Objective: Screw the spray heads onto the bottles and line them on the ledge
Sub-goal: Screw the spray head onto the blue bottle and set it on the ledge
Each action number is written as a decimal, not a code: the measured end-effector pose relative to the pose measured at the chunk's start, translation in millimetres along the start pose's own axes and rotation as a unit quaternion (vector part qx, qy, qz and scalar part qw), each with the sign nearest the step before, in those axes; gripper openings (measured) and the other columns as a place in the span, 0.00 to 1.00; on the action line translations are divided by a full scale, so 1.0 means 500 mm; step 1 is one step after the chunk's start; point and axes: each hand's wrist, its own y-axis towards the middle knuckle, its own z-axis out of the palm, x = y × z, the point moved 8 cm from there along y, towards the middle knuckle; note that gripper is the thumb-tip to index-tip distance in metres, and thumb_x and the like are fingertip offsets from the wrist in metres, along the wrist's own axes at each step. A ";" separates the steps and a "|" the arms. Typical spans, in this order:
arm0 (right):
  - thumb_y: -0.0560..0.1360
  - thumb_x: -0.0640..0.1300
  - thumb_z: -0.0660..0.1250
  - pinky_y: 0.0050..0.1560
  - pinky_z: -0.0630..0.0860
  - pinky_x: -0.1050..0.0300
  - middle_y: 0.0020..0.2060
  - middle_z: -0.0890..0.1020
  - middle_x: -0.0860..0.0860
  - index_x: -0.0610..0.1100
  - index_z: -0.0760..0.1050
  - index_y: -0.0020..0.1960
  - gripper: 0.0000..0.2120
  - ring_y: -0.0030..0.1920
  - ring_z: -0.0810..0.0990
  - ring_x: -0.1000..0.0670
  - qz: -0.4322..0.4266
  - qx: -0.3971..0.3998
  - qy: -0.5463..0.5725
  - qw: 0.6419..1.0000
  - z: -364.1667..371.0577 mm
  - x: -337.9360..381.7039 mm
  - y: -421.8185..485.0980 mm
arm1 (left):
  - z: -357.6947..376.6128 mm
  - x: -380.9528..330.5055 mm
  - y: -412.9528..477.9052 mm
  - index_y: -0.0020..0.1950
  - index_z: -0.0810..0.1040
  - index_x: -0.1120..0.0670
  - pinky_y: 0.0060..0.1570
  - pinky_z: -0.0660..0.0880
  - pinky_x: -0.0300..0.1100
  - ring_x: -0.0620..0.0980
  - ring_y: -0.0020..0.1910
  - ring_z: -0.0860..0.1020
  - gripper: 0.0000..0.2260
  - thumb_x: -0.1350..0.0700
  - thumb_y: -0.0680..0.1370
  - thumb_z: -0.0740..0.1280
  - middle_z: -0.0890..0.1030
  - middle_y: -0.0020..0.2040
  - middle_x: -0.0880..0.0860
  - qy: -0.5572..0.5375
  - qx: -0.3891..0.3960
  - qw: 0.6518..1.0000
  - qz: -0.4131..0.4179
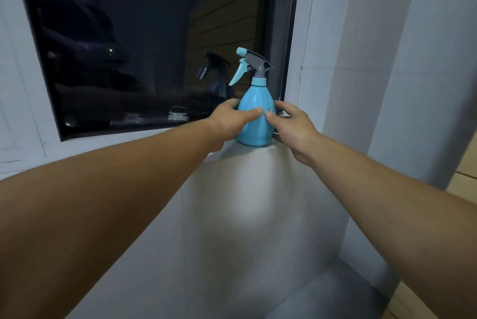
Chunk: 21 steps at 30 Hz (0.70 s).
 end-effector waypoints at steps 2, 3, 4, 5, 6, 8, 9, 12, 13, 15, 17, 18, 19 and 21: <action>0.78 0.48 0.67 0.60 0.79 0.44 0.59 0.80 0.49 0.51 0.71 0.70 0.21 0.58 0.81 0.45 0.006 0.002 -0.006 1.000 0.001 -0.011 0.005 | 0.003 0.010 0.002 0.77 0.70 0.54 0.68 0.77 0.57 0.57 0.66 0.79 0.29 0.47 0.78 0.73 0.79 0.71 0.55 -0.003 -0.007 1.000 0.002; 0.77 0.48 0.67 0.60 0.79 0.44 0.59 0.80 0.48 0.51 0.70 0.70 0.22 0.58 0.81 0.45 0.007 0.002 -0.008 1.000 0.001 -0.016 0.007 | 0.003 0.014 0.003 0.77 0.71 0.53 0.68 0.77 0.57 0.56 0.66 0.80 0.29 0.47 0.78 0.74 0.79 0.70 0.55 -0.003 -0.011 1.000 0.004; 0.77 0.48 0.67 0.60 0.79 0.44 0.59 0.80 0.48 0.51 0.70 0.71 0.22 0.58 0.81 0.45 0.006 0.001 -0.010 1.000 0.000 -0.018 0.008 | 0.004 0.017 0.004 0.77 0.71 0.53 0.68 0.77 0.57 0.56 0.66 0.80 0.29 0.47 0.78 0.74 0.79 0.70 0.55 -0.003 -0.015 1.000 0.005; 0.78 0.48 0.67 0.60 0.79 0.44 0.59 0.81 0.48 0.51 0.70 0.71 0.22 0.58 0.81 0.45 0.004 0.000 -0.010 1.000 0.000 -0.020 0.010 | 0.003 0.018 0.004 0.77 0.71 0.53 0.68 0.77 0.57 0.56 0.66 0.79 0.30 0.46 0.78 0.74 0.79 0.70 0.54 -0.002 -0.018 1.000 0.005; 0.78 0.48 0.67 0.60 0.79 0.44 0.59 0.81 0.48 0.51 0.70 0.71 0.22 0.58 0.81 0.45 0.004 -0.001 -0.009 1.000 -0.001 -0.020 0.010 | 0.002 0.019 0.003 0.77 0.71 0.52 0.68 0.77 0.57 0.56 0.66 0.79 0.30 0.46 0.77 0.74 0.79 0.70 0.54 -0.001 -0.022 1.000 0.005; 0.78 0.48 0.66 0.61 0.79 0.45 0.60 0.81 0.48 0.52 0.70 0.71 0.22 0.59 0.81 0.46 0.005 0.000 -0.011 1.000 -0.001 -0.019 0.009 | 0.003 0.018 0.000 0.77 0.71 0.52 0.68 0.77 0.56 0.56 0.66 0.79 0.30 0.45 0.78 0.73 0.79 0.70 0.53 0.009 -0.025 1.000 0.007; 0.78 0.48 0.66 0.61 0.79 0.45 0.61 0.80 0.48 0.52 0.69 0.72 0.22 0.59 0.81 0.46 0.005 0.003 -0.015 1.000 0.000 -0.019 0.008 | 0.004 0.018 -0.001 0.77 0.71 0.52 0.68 0.77 0.56 0.55 0.66 0.79 0.29 0.44 0.78 0.73 0.79 0.70 0.53 0.013 -0.023 1.000 0.007; 0.79 0.48 0.65 0.62 0.78 0.49 0.64 0.77 0.48 0.52 0.65 0.75 0.25 0.62 0.78 0.47 0.003 0.009 -0.041 0.999 0.002 -0.016 -0.001 | 0.008 0.017 -0.007 0.77 0.70 0.53 0.69 0.77 0.55 0.56 0.66 0.79 0.29 0.44 0.79 0.72 0.79 0.71 0.55 0.029 -0.025 0.999 -0.001; 0.79 0.49 0.65 0.63 0.77 0.49 0.66 0.76 0.48 0.52 0.64 0.75 0.26 0.64 0.77 0.47 0.000 0.007 -0.054 0.999 0.001 -0.015 -0.004 | 0.007 0.014 -0.011 0.78 0.69 0.54 0.69 0.76 0.55 0.56 0.68 0.78 0.31 0.44 0.78 0.72 0.78 0.72 0.55 0.041 -0.026 0.999 -0.006; 0.79 0.49 0.65 0.67 0.74 0.47 0.70 0.72 0.49 0.52 0.63 0.76 0.26 0.67 0.73 0.47 -0.010 -0.012 -0.072 0.997 -0.010 -0.009 -0.012 | 0.004 0.007 -0.022 0.81 0.63 0.55 0.71 0.74 0.56 0.58 0.71 0.75 0.38 0.41 0.77 0.72 0.74 0.76 0.56 0.071 -0.027 0.997 -0.021; 0.79 0.49 0.65 0.68 0.73 0.46 0.69 0.74 0.49 0.51 0.66 0.74 0.24 0.67 0.74 0.47 -0.021 -0.041 -0.069 0.997 -0.029 -0.003 -0.027 | -0.003 -0.003 -0.042 0.81 0.61 0.56 0.72 0.72 0.53 0.58 0.74 0.72 0.40 0.40 0.77 0.72 0.70 0.78 0.56 0.109 -0.032 0.993 -0.030; 0.78 0.49 0.66 0.68 0.73 0.46 0.66 0.76 0.49 0.50 0.69 0.72 0.22 0.65 0.75 0.47 -0.025 -0.055 -0.061 0.996 -0.040 -0.002 -0.037 | -0.009 -0.009 -0.055 0.81 0.61 0.56 0.71 0.71 0.53 0.58 0.75 0.71 0.39 0.40 0.77 0.71 0.69 0.79 0.56 0.128 -0.037 0.991 -0.033; 0.78 0.50 0.66 0.67 0.74 0.47 0.63 0.77 0.50 0.50 0.71 0.70 0.21 0.63 0.76 0.48 -0.026 -0.065 -0.053 0.996 -0.051 -0.001 -0.050 | -0.016 -0.016 -0.071 0.81 0.61 0.55 0.71 0.71 0.53 0.57 0.75 0.71 0.38 0.40 0.78 0.71 0.68 0.79 0.56 0.145 -0.041 0.988 -0.032; 0.77 0.51 0.66 0.63 0.77 0.47 0.59 0.79 0.50 0.50 0.74 0.66 0.18 0.60 0.79 0.48 -0.018 -0.081 -0.049 0.995 -0.066 -0.016 -0.087 | -0.034 -0.026 -0.117 0.80 0.62 0.55 0.71 0.71 0.53 0.57 0.75 0.71 0.36 0.42 0.78 0.71 0.68 0.79 0.56 0.165 -0.056 0.984 -0.016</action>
